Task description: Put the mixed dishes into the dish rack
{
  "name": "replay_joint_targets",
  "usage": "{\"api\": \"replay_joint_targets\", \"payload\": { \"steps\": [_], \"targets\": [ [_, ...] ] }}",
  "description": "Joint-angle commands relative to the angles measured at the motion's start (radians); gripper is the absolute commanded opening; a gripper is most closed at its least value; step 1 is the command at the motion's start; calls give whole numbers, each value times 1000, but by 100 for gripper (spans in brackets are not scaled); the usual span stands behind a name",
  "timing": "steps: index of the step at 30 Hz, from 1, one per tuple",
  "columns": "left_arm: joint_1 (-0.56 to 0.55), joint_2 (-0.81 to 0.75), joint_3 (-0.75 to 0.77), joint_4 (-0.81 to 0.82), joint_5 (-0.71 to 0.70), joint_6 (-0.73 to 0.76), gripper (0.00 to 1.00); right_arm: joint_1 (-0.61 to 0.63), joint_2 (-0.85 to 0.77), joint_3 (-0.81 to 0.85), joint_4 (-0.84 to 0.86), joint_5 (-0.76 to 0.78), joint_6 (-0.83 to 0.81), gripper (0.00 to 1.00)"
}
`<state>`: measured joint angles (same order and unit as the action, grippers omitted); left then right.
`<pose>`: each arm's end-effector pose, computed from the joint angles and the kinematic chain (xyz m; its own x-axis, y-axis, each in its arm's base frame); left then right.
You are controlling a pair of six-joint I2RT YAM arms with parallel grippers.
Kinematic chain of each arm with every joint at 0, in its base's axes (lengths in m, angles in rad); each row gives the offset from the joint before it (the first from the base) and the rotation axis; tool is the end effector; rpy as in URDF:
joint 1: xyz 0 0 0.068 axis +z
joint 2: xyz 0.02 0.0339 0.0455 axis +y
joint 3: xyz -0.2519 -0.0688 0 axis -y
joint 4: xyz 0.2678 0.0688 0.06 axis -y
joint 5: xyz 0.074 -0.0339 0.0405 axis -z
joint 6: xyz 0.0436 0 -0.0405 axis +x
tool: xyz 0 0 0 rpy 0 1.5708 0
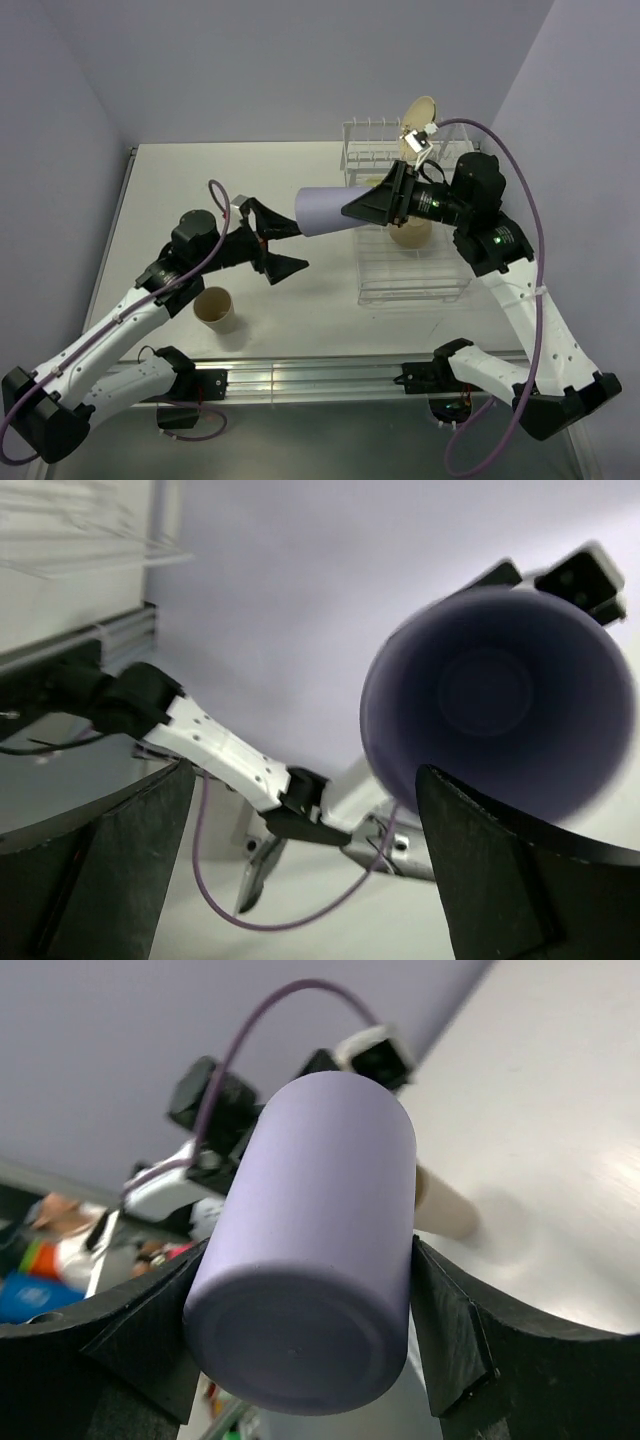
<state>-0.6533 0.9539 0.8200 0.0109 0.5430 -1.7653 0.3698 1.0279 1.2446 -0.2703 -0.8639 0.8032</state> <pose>0.1913 -0.1748 0.3290 -0.8913 -0.3756 0.2540 -0.2749 0.0020 -0.9615 0.2124 0.1179 0.4399 -0.7130 0.2248 -0.6641 -0.6187 0.2439 0.7468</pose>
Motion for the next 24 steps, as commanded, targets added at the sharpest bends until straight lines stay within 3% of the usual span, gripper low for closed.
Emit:
{"api": "replay_joint_targets", "payload": {
  "steps": [1, 5, 6, 8, 9, 12, 18, 24],
  "targets": [
    [52, -76, 34, -284, -76, 138, 99, -23, -28, 82, -392, 239, -220, 0],
    [151, -124, 111, -551, -159, 265, 99, -25, 1, 206, -677, 536, -308, 0],
    [164, -129, 132, -593, -178, 321, 99, -25, 9, 225, -781, 683, -324, 0],
    [185, -119, 208, -705, -235, 384, 99, -25, 29, 260, -860, 810, -344, 0],
    [187, -91, 240, -750, -259, 448, 99, -25, 35, 260, -921, 942, -352, 0],
    [185, -15, 414, -923, -371, 567, 99, -25, 52, 217, -975, 1106, -355, 0],
    [185, 45, 544, -1136, -593, 664, 99, -23, 69, 76, -939, 1143, -329, 0],
    [187, -3, 449, -1181, -656, 650, 99, -25, 107, 1, -888, 1194, -338, 0]
  ]
}}
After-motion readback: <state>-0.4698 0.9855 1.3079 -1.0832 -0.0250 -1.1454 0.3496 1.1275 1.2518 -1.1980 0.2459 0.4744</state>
